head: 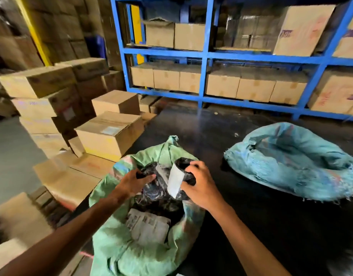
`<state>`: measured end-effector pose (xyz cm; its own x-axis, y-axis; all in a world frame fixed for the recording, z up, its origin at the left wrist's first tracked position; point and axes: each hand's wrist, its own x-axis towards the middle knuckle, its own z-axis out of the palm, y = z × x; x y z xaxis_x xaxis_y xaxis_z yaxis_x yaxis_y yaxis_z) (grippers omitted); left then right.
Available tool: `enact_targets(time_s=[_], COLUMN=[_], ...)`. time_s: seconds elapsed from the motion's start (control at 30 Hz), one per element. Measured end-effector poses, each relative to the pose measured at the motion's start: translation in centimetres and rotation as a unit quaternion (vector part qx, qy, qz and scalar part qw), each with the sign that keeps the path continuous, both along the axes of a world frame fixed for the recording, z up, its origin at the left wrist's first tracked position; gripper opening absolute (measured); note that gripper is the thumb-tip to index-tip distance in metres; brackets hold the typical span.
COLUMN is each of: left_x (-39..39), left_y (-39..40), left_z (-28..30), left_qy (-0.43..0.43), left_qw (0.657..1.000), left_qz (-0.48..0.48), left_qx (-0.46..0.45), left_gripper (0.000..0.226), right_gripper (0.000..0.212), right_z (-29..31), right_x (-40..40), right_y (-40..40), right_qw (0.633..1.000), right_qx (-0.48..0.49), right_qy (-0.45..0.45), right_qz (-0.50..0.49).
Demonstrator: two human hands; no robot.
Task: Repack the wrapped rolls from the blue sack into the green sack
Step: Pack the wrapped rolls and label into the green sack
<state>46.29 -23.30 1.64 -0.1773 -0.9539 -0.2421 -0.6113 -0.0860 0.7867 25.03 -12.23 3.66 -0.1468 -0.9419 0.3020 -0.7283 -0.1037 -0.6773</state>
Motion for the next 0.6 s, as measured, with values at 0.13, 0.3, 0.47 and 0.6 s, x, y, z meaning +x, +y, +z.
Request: enact_targets(time_s=[0.13, 0.3, 0.47, 0.6], left_x=[0.2, -1.2, -2.1, -3.4], left_y=[-5.0, -8.4, -10.7, -12.7], left_z=[-1.4, -3.0, -4.0, -1.8], left_qy=[-0.055, -0.01, -0.06, -0.099], left_qw=[0.997, 0.993, 0.971, 0.953], left_qz=[-0.055, -0.121, -0.23, -0.287], left_qx=[-0.006, -0.011, 0.003, -0.009], left_gripper=[0.049, 0.061, 0.093, 0.097], right_gripper=[0.036, 0.08, 0.104, 0.101], right_z=[-1.7, -5.5, -6.3, -5.0], right_x=[2.8, 6.0, 5.6, 4.8], right_y=[-6.1, -8.7, -9.2, -11.8], right_qw=[0.994, 0.981, 0.953, 0.939], right_qx=[0.082, 0.094, 0.18, 0.172], right_qy=[0.067, -0.055, -0.054, -0.087], right_qz=[-0.036, -0.162, -0.238, -0.286])
